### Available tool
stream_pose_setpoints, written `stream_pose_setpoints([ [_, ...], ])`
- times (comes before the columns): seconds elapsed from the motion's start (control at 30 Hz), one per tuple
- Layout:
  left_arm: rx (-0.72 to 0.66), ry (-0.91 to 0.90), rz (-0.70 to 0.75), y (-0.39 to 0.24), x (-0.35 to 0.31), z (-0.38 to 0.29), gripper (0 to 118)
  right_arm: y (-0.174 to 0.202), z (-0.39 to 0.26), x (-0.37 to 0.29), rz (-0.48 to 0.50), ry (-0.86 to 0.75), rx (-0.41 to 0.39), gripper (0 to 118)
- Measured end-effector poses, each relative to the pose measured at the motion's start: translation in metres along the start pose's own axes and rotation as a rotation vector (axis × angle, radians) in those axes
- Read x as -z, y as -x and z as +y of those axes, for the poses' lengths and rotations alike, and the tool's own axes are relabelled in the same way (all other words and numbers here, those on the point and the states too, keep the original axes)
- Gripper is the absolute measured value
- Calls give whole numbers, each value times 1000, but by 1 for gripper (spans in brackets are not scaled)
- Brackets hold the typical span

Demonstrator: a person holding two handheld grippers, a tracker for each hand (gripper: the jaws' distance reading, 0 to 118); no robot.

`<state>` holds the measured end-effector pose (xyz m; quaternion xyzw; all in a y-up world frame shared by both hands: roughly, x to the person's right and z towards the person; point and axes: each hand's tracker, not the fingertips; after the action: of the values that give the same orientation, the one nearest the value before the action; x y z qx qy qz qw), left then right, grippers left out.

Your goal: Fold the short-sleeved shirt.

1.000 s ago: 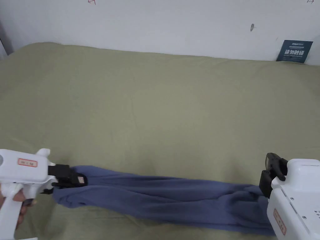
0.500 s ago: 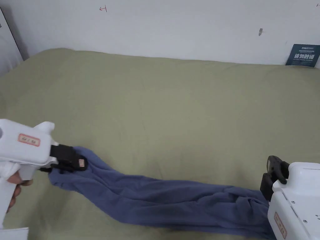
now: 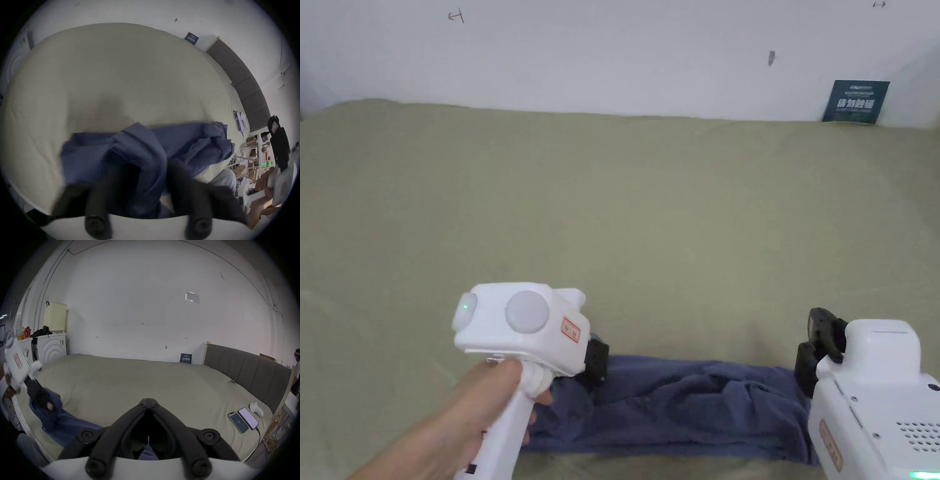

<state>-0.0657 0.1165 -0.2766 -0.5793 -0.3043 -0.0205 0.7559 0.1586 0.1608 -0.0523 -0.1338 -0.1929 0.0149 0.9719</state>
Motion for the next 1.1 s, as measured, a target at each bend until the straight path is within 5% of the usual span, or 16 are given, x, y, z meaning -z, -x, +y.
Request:
stream_pose_setpoints([
  [0.03, 11, -7, -37, -1, 12, -1, 114, -3, -2, 0, -4, 7, 1, 0],
  [0.2, -36, -52, -132, -8, 9, -7, 104, -13, -7, 1, -27, 31, 12, 0],
  [0.23, -50, -82, -174, -4, -1, -9, 95, -14, -8, 2, -28, 33, 13, 0],
  [0.33, -92, -169, -273, 26, -35, -15, 1, -14, -8, 5, -30, 33, 22, 0],
  [0.67, -230, -140, -313, 98, -42, -31, 1, 13, 6, 14, 25, -42, 8, 0],
  [1.1, -169, 15, -392, 15, 56, -20, 1, 24, 12, 19, 56, -30, -2, 0],
])
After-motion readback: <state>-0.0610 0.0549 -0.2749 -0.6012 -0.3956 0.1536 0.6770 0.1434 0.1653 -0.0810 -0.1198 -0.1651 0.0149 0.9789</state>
